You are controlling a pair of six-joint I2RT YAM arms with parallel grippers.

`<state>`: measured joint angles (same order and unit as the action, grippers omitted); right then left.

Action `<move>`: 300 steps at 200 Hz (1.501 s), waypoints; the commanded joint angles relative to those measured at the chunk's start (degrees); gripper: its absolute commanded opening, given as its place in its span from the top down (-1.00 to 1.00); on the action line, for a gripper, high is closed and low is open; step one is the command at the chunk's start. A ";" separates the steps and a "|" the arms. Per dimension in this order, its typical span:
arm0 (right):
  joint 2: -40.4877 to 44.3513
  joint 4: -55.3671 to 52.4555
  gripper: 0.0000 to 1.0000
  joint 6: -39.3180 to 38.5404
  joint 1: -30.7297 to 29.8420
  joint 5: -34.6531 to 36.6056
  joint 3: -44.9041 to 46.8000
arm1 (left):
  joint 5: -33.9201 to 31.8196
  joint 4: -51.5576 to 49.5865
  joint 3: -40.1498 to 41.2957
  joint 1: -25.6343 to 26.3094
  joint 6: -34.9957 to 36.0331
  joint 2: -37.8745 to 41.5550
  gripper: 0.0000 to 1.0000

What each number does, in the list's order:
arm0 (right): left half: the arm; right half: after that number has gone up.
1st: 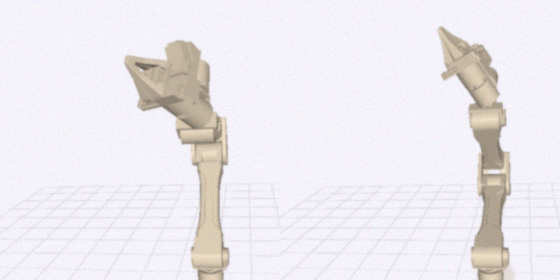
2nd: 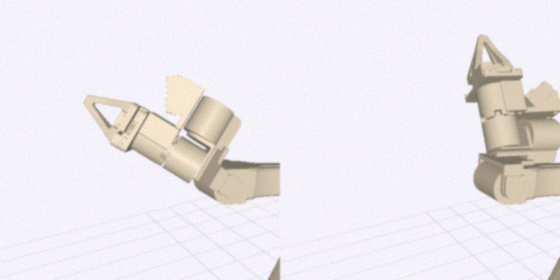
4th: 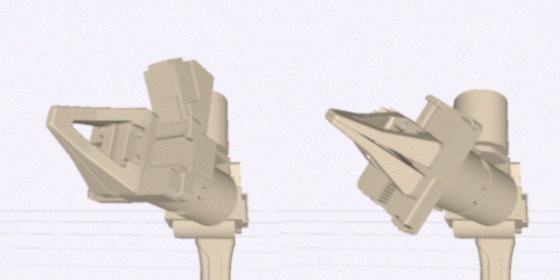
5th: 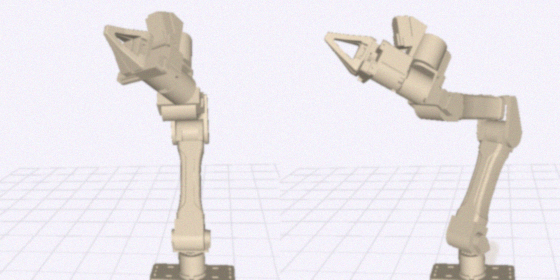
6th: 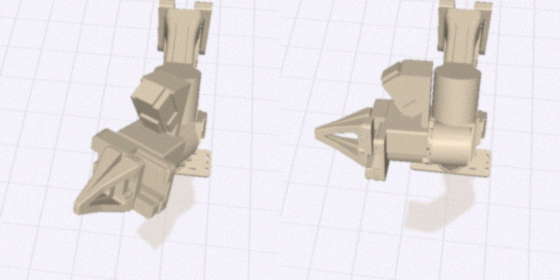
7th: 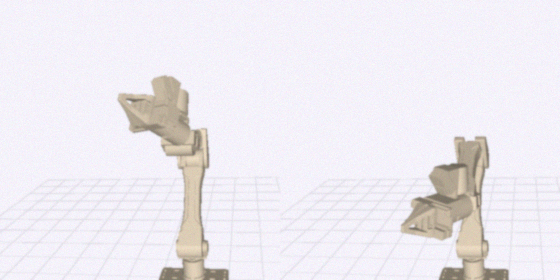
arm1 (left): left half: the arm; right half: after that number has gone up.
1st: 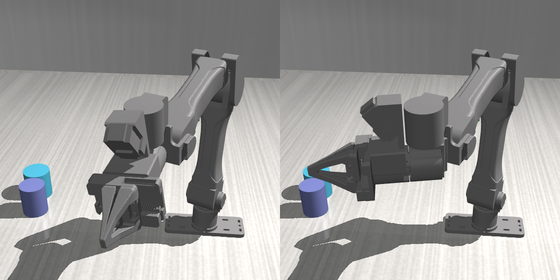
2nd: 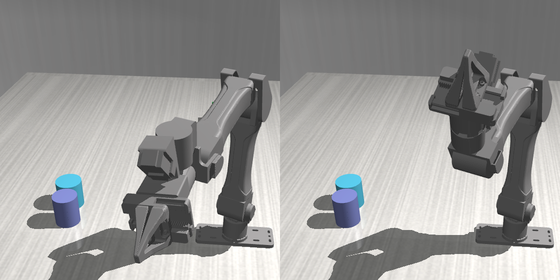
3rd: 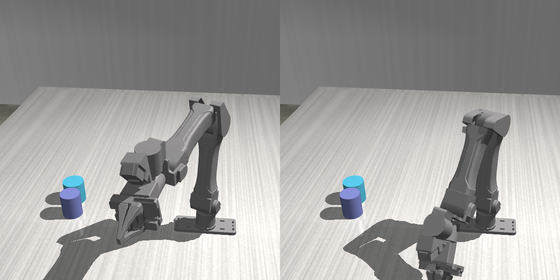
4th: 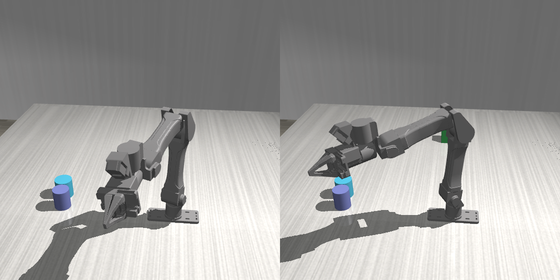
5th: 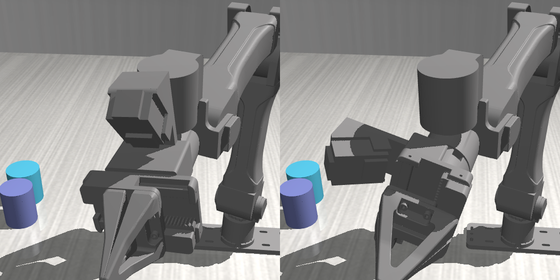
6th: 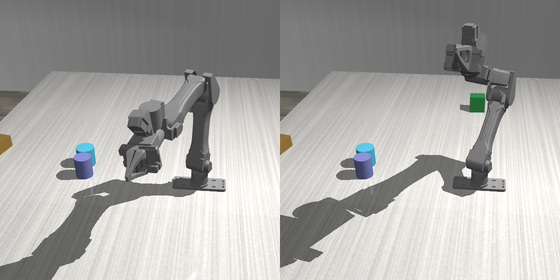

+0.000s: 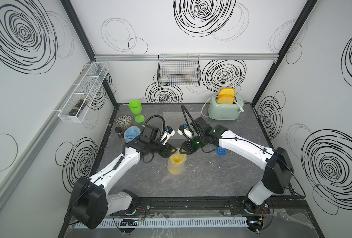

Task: Wrap wine glasses in bubble wrap
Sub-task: Pick up the bubble wrap from the center of the board, then place the bubble wrap at the corner of the board.

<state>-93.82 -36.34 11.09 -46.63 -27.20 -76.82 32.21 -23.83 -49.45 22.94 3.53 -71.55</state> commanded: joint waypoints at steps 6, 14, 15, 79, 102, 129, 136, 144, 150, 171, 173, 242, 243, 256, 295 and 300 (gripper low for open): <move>-1.51 -1.71 0.21 -0.35 -1.90 2.22 -0.38 | -2.19 -4.50 0.58 0.88 3.48 0.38 -0.21; -2.17 -2.60 0.22 -0.54 -2.54 3.41 -0.80 | -1.88 -4.92 -0.25 0.84 3.48 0.49 -0.26; -2.29 -2.69 0.23 -0.54 -2.61 3.57 -0.88 | -1.79 -4.96 -0.36 0.86 3.45 0.51 -0.26; -6.46 -7.82 0.52 -0.51 -5.50 12.83 -4.27 | -1.59 -9.24 -3.92 1.41 5.26 1.20 -0.43; -6.40 -8.98 0.70 -0.11 -6.00 14.18 -5.90 | -4.47 -8.38 -1.71 2.15 6.64 2.20 -0.44; -6.36 -13.42 0.81 -1.02 -5.15 16.19 -9.97 | -0.22 -9.74 -5.21 1.39 6.74 4.57 -0.55; -6.37 -15.23 0.82 -1.37 -4.20 16.78 -11.50 | 2.55 -10.21 -6.81 0.64 6.42 5.32 -0.59; -6.22 -17.29 0.83 -1.87 -2.73 17.41 -13.16 | 6.49 -10.37 -8.54 -0.52 6.20 6.21 -0.64; -5.97 -18.49 0.85 -2.23 -1.46 17.77 -14.49 | 9.27 -10.36 -9.64 -1.54 5.68 6.94 -0.67; -4.67 -22.37 0.85 -3.22 5.30 19.16 -19.49 | 14.00 -10.44 -13.26 -4.64 4.64 8.59 -0.76; -4.61 -22.75 0.85 -3.37 5.98 19.50 -20.01 | 14.02 -10.57 -13.58 -4.76 4.80 8.74 -0.77; -8.49 -28.75 0.98 1.84 37.85 28.69 -35.35 | -0.18 -2.31 -6.94 -11.19 0.81 9.57 -0.93; -8.62 -28.86 0.98 2.01 38.24 28.74 -35.60 | -0.33 -2.16 -6.74 -11.22 0.75 9.58 -0.93; -10.54 -29.53 1.00 3.51 42.74 28.58 -38.32 | -1.64 -1.10 -4.72 -11.76 0.44 9.55 -0.93; -15.08 -30.33 1.00 4.56 54.06 26.85 -41.14 | -4.95 1.49 -0.40 -11.68 0.81 9.77 -0.93; -15.59 -30.46 1.00 4.76 55.06 26.84 -40.84 | -4.96 1.63 -0.15 -11.77 0.61 9.60 -0.93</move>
<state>-106.85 -62.41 13.98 4.29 0.49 -116.73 29.80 -26.98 -50.65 11.57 4.73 -62.15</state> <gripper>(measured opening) 0.091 0.966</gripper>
